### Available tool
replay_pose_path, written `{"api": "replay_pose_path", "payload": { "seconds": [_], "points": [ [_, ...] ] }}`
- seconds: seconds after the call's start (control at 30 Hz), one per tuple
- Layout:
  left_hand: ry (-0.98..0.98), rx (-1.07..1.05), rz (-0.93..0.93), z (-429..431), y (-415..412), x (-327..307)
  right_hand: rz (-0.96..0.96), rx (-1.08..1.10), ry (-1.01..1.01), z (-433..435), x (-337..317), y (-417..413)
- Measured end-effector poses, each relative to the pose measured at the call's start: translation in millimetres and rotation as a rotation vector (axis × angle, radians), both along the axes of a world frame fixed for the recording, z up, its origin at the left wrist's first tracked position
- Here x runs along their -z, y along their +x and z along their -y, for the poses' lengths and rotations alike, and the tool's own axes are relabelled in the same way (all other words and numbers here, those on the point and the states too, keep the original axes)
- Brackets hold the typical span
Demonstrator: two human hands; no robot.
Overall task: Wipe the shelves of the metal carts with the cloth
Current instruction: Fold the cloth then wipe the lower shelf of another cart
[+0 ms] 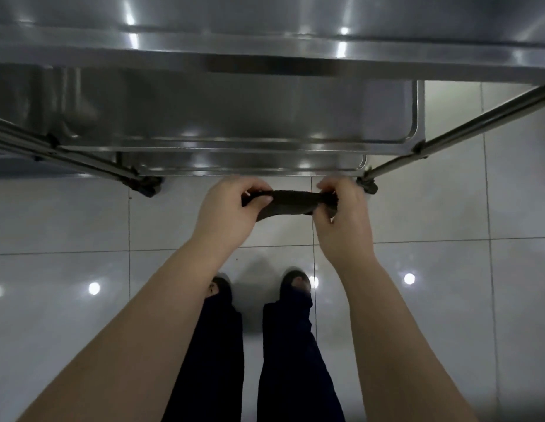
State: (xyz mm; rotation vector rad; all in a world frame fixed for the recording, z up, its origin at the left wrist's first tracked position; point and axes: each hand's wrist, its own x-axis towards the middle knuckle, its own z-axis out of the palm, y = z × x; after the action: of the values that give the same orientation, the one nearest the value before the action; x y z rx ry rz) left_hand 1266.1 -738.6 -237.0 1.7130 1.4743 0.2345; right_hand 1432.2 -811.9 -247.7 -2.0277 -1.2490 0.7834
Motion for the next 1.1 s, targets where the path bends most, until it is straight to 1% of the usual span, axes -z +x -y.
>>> {"api": "replay_pose_path", "payload": {
  "seconds": [0.1, 0.17, 0.27, 0.33, 0.4, 0.43, 0.5, 0.57, 0.6, 0.63, 0.7, 0.77, 0.8, 0.97, 1.1],
  "points": [
    [-0.038, 0.046, 0.05, -19, 22, 30, 0.117, 0.047, 0.088, -12, 32, 15],
    [-0.031, 0.065, 0.119, -31, 43, 53, 0.23, 0.083, 0.135, -30, 48, 34],
    [0.002, 0.004, 0.274, -65, 73, 82, 0.321, 0.053, 0.225, -77, 59, 66],
    [0.083, -0.034, 0.299, -102, 85, 100, 0.383, 0.018, 0.309, -118, 67, 81],
    [0.206, 0.015, 0.199, -140, 88, 123, 0.552, -0.013, 0.299, -158, 85, 84],
    [0.285, 0.039, 0.136, -155, 85, 135, 0.59, -0.029, 0.225, -175, 97, 81],
    [0.454, 0.075, 0.082, -175, 75, 157, 0.541, -0.066, 0.023, -196, 123, 74],
    [0.579, 0.181, 0.114, -187, 68, 177, 0.473, -0.078, -0.089, -202, 152, 64],
    [0.636, 0.258, 0.101, -194, 66, 186, 0.451, -0.068, -0.125, -203, 166, 60],
    [0.688, 0.33, 0.038, -203, 66, 195, 0.453, -0.058, -0.166, -202, 178, 56],
    [0.759, 0.407, -0.184, -220, 71, 206, 0.551, -0.072, -0.24, -201, 198, 50],
    [0.742, 0.4, -0.357, -228, 80, 213, 0.643, -0.112, -0.281, -202, 205, 48],
    [0.721, 0.386, -0.394, -227, 83, 215, 0.655, -0.127, -0.296, -201, 205, 48],
    [0.622, 0.332, -0.413, -219, 86, 226, 0.669, -0.148, -0.397, -207, 195, 47],
    [0.64, 0.311, -0.459, -219, 86, 231, 0.731, -0.151, -0.333, -215, 199, 48]
  ]
}}
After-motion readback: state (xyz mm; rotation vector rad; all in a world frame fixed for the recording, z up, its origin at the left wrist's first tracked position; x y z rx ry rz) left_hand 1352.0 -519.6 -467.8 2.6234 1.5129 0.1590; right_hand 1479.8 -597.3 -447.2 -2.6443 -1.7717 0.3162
